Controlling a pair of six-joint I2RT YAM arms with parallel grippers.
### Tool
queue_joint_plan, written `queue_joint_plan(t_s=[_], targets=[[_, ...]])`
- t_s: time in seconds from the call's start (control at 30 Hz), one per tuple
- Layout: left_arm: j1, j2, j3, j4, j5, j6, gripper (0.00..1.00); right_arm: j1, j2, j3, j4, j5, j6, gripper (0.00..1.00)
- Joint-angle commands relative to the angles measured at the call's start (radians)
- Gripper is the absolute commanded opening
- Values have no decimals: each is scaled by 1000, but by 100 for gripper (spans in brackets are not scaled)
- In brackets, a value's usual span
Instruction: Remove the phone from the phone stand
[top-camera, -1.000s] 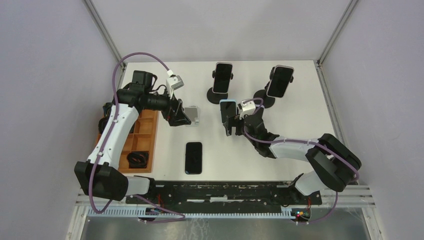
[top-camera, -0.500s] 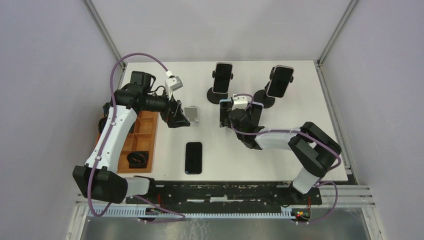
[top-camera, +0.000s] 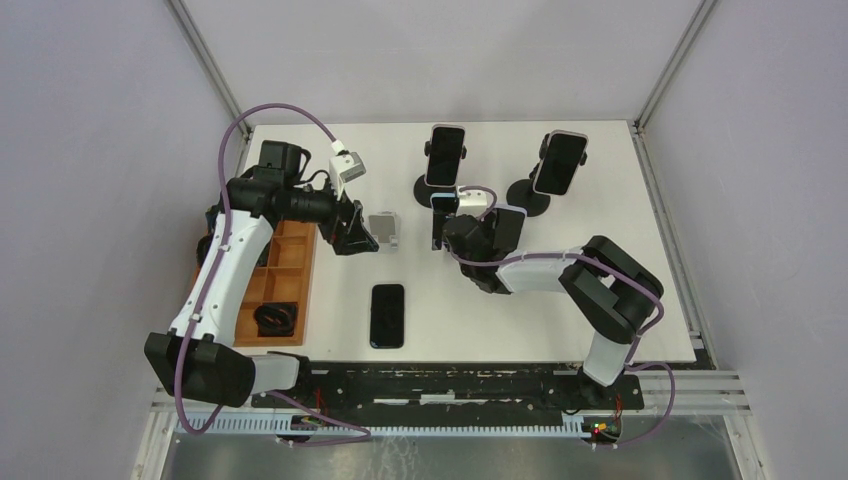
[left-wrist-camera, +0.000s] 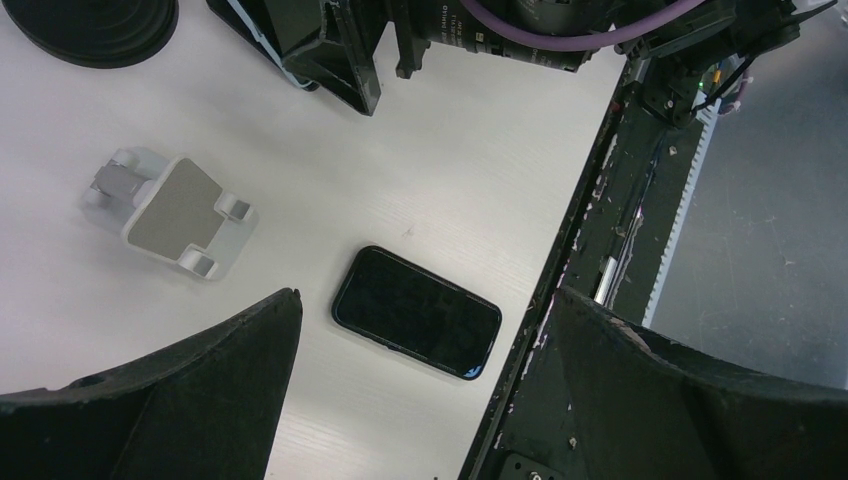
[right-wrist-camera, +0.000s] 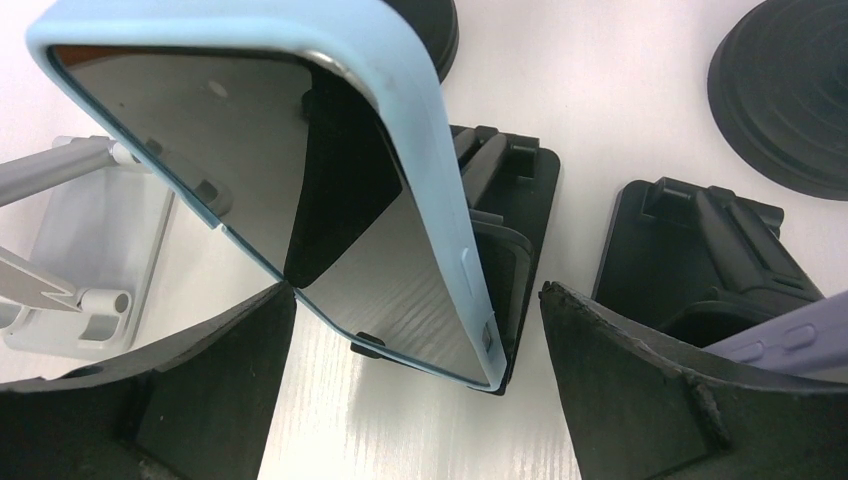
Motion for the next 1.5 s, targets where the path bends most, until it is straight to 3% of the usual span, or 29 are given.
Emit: queue_joint_plan(t_s=[0.0, 0.4, 0.47, 0.6, 0.8, 1.17, 1.47], targets=[[-5, -10, 28, -13, -11, 52, 100, -12, 1, -33, 64, -36, -4, 96], [-5, 6, 18, -9, -12, 56, 100, -24, -67, -178, 250, -92, 10, 80], [-5, 7, 17, -8, -12, 56, 100, -42, -66, -181, 256, -99, 13, 80], [-5, 2, 13, -8, -16, 56, 100, -82, -56, -177, 257, -124, 23, 92], [-5, -2, 16, -9, -24, 58, 100, -92, -31, -145, 269, -145, -9, 95], [-5, -5, 19, -11, -39, 58, 100, -124, 56, -78, 274, -174, -55, 93], [-6, 8, 26, -12, -41, 60, 100, -153, 99, -43, 338, -345, -85, 86]])
